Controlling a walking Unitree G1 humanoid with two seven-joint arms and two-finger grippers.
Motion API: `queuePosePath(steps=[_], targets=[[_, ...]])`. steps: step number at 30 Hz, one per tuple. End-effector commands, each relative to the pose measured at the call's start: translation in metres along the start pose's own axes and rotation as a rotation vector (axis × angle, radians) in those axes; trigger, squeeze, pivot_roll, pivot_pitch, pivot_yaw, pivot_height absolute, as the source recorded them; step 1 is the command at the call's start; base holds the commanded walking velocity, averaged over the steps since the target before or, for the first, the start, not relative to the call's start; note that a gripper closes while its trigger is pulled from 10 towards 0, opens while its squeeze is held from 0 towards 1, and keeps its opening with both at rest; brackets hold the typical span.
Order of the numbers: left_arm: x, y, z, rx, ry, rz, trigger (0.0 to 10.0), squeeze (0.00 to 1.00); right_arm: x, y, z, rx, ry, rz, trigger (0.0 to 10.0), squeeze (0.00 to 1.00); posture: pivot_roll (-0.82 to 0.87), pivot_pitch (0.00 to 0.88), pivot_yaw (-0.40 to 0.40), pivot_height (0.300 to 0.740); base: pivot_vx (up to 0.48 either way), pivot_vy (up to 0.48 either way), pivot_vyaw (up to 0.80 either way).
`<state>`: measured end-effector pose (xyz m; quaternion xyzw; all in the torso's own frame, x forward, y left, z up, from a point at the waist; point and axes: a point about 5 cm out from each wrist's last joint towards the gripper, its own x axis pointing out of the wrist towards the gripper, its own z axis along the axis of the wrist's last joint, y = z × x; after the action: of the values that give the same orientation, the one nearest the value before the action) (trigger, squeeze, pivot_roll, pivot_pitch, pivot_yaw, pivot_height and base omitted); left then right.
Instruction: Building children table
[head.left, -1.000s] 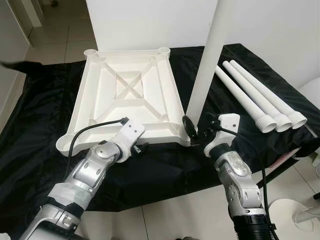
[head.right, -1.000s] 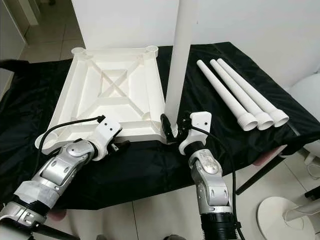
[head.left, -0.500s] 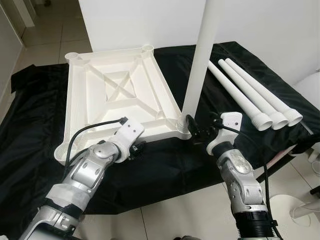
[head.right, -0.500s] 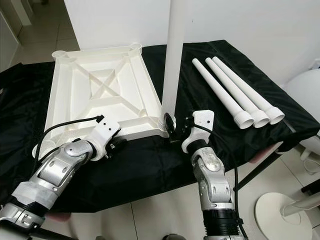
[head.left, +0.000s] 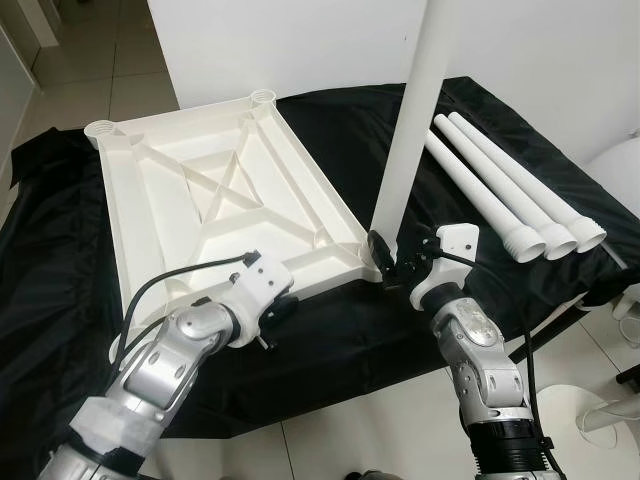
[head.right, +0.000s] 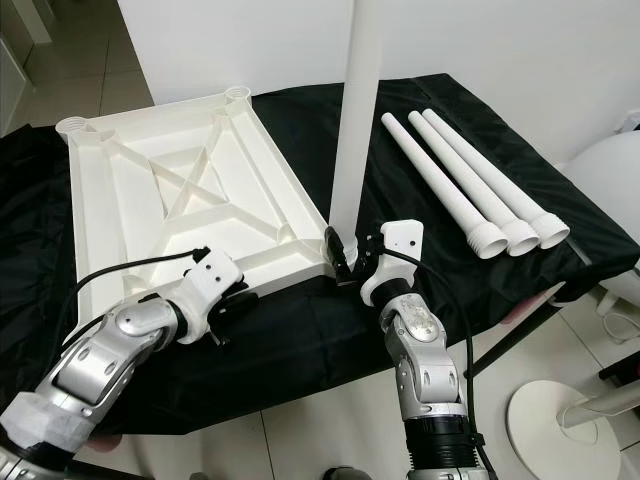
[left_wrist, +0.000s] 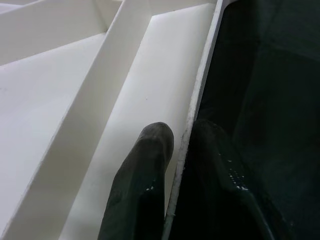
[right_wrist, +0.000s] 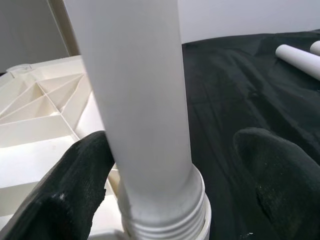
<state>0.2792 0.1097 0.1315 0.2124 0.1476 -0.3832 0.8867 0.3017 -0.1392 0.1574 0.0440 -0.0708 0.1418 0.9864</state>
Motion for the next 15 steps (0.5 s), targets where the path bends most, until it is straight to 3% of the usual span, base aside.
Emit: queuePosePath(steps=[1,12,13,14,15], targets=[[-0.0006,-0.0124,-0.0173,-0.042,0.079,-0.078,0.0,0.0,0.0025,0.0005,0.0007,-0.01,-0.007,0.009,10.0,0.0,-0.06,0.071,0.03,0.74,0.0,0.0,0.0],[-0.0012,-0.0076,-0.0111,-0.128,0.056,0.05,0.0,0.0,0.0027,-0.003,0.0002,-0.02,-0.009,0.0,10.0,0.0,-0.07,0.07,0.039,0.74,0.0,0.0,0.0],[0.0008,-0.0076,-0.0107,-0.128,0.06,0.069,4.6,0.0,0.003,-0.0033,0.0002,-0.021,-0.009,0.0,10.0,0.0,-0.06,0.074,0.031,0.74,0.0,0.0,0.0],[0.0025,-0.0079,-0.0099,-0.122,0.061,0.079,6.2,0.0,0.0035,-0.0032,0.0002,-0.022,-0.009,0.001,10.0,0.0,-0.06,0.075,0.03,0.74,0.0,0.0,0.0],[0.0025,-0.0079,-0.0099,-0.122,0.061,0.079,6.2,0.0,0.0035,-0.0032,0.0002,-0.022,-0.009,0.001,10.0,0.0,-0.06,0.075,0.03,0.74,0.0,0.0,0.0]])
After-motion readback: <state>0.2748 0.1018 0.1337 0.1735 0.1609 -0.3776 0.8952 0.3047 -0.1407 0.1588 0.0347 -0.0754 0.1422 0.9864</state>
